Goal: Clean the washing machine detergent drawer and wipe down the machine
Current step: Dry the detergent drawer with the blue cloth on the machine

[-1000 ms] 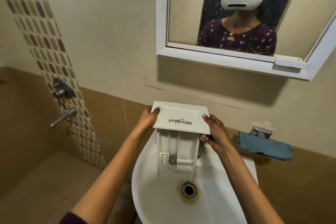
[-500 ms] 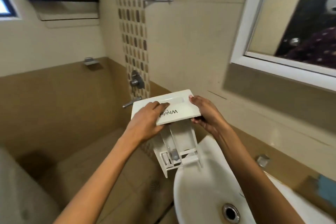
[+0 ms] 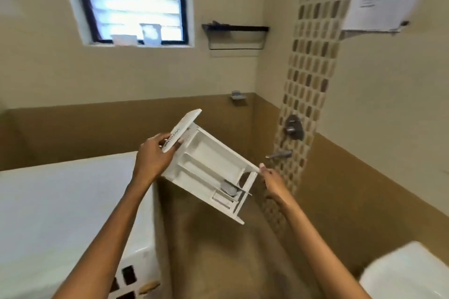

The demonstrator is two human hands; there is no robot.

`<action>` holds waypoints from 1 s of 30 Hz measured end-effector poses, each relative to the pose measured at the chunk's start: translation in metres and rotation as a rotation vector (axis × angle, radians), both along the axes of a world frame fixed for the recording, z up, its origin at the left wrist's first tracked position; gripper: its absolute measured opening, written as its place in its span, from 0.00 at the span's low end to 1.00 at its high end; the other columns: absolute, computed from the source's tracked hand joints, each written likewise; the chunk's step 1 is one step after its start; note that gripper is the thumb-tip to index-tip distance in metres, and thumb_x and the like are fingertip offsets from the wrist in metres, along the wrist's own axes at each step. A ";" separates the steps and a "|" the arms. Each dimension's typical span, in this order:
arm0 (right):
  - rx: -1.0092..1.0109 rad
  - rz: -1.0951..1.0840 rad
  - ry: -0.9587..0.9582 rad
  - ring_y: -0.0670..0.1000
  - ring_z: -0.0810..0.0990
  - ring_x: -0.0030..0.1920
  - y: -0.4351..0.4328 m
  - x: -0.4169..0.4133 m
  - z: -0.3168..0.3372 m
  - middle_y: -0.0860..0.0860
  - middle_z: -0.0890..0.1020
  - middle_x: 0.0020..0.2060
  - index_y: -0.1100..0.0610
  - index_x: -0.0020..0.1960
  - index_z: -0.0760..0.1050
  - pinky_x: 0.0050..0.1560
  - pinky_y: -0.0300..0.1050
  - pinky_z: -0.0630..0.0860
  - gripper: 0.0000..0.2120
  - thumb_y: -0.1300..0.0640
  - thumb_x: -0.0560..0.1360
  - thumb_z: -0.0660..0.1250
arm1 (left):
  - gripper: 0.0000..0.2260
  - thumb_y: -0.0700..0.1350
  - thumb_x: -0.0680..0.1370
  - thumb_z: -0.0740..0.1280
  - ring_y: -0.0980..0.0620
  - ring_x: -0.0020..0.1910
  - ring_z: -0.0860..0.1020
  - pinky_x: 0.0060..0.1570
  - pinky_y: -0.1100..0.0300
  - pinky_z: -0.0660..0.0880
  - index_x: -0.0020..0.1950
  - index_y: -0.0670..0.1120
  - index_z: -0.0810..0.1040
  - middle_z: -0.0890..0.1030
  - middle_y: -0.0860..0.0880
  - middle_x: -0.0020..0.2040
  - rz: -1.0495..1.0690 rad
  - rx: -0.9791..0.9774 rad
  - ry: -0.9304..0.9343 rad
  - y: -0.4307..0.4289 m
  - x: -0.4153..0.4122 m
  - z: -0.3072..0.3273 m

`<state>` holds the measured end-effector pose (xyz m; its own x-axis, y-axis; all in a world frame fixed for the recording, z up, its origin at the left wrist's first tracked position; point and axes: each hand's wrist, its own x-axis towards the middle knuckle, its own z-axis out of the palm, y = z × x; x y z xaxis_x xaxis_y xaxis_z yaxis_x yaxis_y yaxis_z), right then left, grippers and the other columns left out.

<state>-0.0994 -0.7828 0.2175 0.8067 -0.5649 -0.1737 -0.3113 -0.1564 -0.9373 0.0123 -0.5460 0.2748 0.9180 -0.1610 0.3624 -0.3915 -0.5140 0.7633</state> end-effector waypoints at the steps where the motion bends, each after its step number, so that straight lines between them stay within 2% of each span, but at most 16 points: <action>1: 0.091 0.007 -0.007 0.52 0.76 0.40 0.024 0.022 -0.007 0.56 0.78 0.43 0.62 0.59 0.71 0.41 0.47 0.75 0.17 0.50 0.81 0.55 | 0.18 0.53 0.75 0.67 0.45 0.51 0.79 0.48 0.54 0.75 0.61 0.45 0.79 0.82 0.45 0.55 0.040 0.002 0.025 0.028 0.012 -0.002; 2: 0.162 0.002 -0.023 0.49 0.73 0.34 0.030 0.028 -0.013 0.53 0.75 0.37 0.60 0.56 0.71 0.33 0.43 0.73 0.13 0.52 0.81 0.57 | 0.18 0.54 0.75 0.67 0.44 0.52 0.79 0.49 0.53 0.75 0.61 0.45 0.78 0.81 0.44 0.55 0.051 -0.005 0.060 0.034 0.017 -0.006; 4: 0.226 0.079 -0.026 0.46 0.71 0.29 0.078 0.067 -0.027 0.51 0.74 0.32 0.59 0.51 0.72 0.27 0.36 0.70 0.06 0.59 0.80 0.58 | 0.20 0.55 0.75 0.67 0.43 0.53 0.78 0.51 0.51 0.76 0.61 0.44 0.78 0.81 0.44 0.56 0.127 -0.009 0.119 0.086 0.037 -0.007; 6: 0.203 0.163 -0.011 0.45 0.72 0.31 0.144 0.112 -0.035 0.51 0.75 0.35 0.59 0.49 0.74 0.26 0.33 0.71 0.05 0.63 0.80 0.59 | 0.21 0.55 0.75 0.66 0.42 0.54 0.78 0.52 0.50 0.75 0.62 0.44 0.77 0.80 0.43 0.58 0.224 -0.028 0.161 0.153 0.062 -0.012; 9: 0.207 0.256 -0.017 0.47 0.73 0.34 0.236 0.169 -0.046 0.55 0.76 0.41 0.63 0.55 0.74 0.24 0.32 0.72 0.09 0.69 0.77 0.59 | 0.21 0.56 0.76 0.65 0.41 0.54 0.77 0.53 0.50 0.75 0.61 0.42 0.78 0.80 0.43 0.57 0.349 -0.037 0.216 0.249 0.091 -0.024; 12: 0.173 0.317 0.013 0.51 0.73 0.34 0.307 0.210 -0.066 0.55 0.76 0.38 0.65 0.55 0.76 0.33 0.41 0.73 0.11 0.71 0.74 0.60 | 0.21 0.56 0.76 0.65 0.42 0.50 0.78 0.47 0.53 0.75 0.56 0.40 0.80 0.82 0.41 0.52 0.427 -0.053 0.290 0.326 0.111 -0.039; 15: 0.171 0.390 0.074 0.54 0.78 0.39 0.367 0.237 -0.090 0.57 0.80 0.44 0.61 0.54 0.78 0.43 0.47 0.77 0.14 0.70 0.72 0.61 | 0.20 0.54 0.75 0.67 0.45 0.44 0.76 0.41 0.58 0.68 0.52 0.36 0.80 0.81 0.41 0.46 0.497 -0.104 0.396 0.389 0.124 -0.057; 18: 0.162 0.441 0.137 0.54 0.79 0.41 0.416 0.261 -0.115 0.57 0.80 0.48 0.59 0.59 0.76 0.37 0.41 0.75 0.16 0.68 0.74 0.62 | 0.17 0.54 0.75 0.68 0.46 0.39 0.74 0.38 0.59 0.65 0.40 0.39 0.77 0.77 0.44 0.37 0.560 -0.145 0.480 0.437 0.135 -0.079; 20: 0.154 0.451 0.166 0.55 0.79 0.46 0.439 0.273 -0.128 0.58 0.80 0.53 0.60 0.62 0.75 0.38 0.39 0.72 0.17 0.67 0.74 0.62 | 0.20 0.53 0.75 0.68 0.49 0.32 0.69 0.33 0.59 0.60 0.30 0.43 0.69 0.70 0.47 0.29 0.611 -0.148 0.519 0.459 0.144 -0.093; 23: 0.113 0.476 0.217 0.58 0.79 0.53 0.464 0.284 -0.143 0.59 0.78 0.58 0.60 0.64 0.73 0.40 0.38 0.71 0.19 0.67 0.74 0.60 | 0.21 0.53 0.74 0.68 0.51 0.30 0.66 0.31 0.58 0.58 0.28 0.44 0.65 0.67 0.48 0.28 0.649 -0.147 0.580 0.483 0.156 -0.111; 27: 0.052 0.504 0.273 0.59 0.77 0.58 0.479 0.289 -0.159 0.60 0.77 0.61 0.61 0.65 0.72 0.50 0.43 0.72 0.20 0.66 0.73 0.60 | 0.21 0.53 0.74 0.69 0.51 0.29 0.66 0.30 0.59 0.58 0.27 0.44 0.65 0.67 0.48 0.28 0.663 -0.122 0.637 0.500 0.166 -0.130; 30: 0.036 0.547 0.314 0.59 0.75 0.60 0.485 0.290 -0.165 0.60 0.75 0.62 0.62 0.66 0.70 0.50 0.41 0.70 0.21 0.67 0.73 0.58 | 0.20 0.54 0.74 0.69 0.50 0.32 0.68 0.31 0.59 0.60 0.30 0.43 0.67 0.69 0.47 0.31 0.664 -0.095 0.677 0.509 0.170 -0.141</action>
